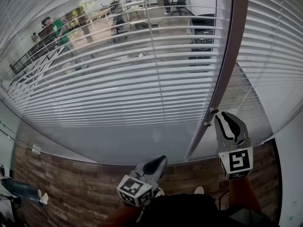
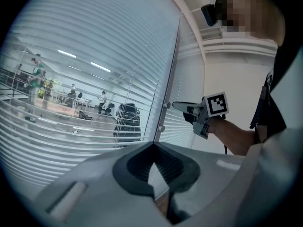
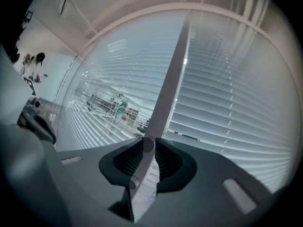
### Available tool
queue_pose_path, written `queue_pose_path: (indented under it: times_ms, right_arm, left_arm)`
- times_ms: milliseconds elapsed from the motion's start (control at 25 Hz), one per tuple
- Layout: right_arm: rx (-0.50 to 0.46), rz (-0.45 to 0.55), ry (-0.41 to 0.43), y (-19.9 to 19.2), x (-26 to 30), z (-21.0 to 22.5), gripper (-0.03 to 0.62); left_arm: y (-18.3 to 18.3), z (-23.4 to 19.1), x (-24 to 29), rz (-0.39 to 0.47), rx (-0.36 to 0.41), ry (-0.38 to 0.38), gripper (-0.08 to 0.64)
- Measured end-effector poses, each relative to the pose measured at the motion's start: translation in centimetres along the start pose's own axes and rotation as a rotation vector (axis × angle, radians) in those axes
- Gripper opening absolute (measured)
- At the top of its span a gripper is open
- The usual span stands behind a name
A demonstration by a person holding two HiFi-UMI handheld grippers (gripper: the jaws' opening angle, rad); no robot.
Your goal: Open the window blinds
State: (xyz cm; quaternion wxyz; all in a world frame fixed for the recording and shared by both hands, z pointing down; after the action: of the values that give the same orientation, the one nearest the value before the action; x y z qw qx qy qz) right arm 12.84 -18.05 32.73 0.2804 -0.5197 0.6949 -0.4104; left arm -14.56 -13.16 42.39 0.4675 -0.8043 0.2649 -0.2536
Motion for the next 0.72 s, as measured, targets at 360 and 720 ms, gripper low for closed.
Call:
queue_pose_path:
  times_ms: [360, 720]
  right_arm:
    - [0.381, 0.054, 0.219, -4.2, -2.4, -0.3, 0.026]
    - [0.415, 0.071, 0.333, -5.6, -6.6, 0.9, 0.026]
  left_arm:
    - [-1.1, 1.8, 1.5, 0.011, 0.005, 0.0, 0.002]
    - [-0.8, 5.9, 2.7, 0.033, 0.002, 0.02, 0.002]
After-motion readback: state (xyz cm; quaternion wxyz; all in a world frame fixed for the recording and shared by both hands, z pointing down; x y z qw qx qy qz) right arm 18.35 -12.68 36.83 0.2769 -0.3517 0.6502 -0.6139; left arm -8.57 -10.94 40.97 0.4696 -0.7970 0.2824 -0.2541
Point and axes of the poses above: the fingertips, and each gripper's own axes: x forward along the fingers, z to its right, y out of its top, the point moved 10 cm from there along -x, backward along the fingers, and after that the axes turned 12 degrees about -x, right-handed, at the moved point
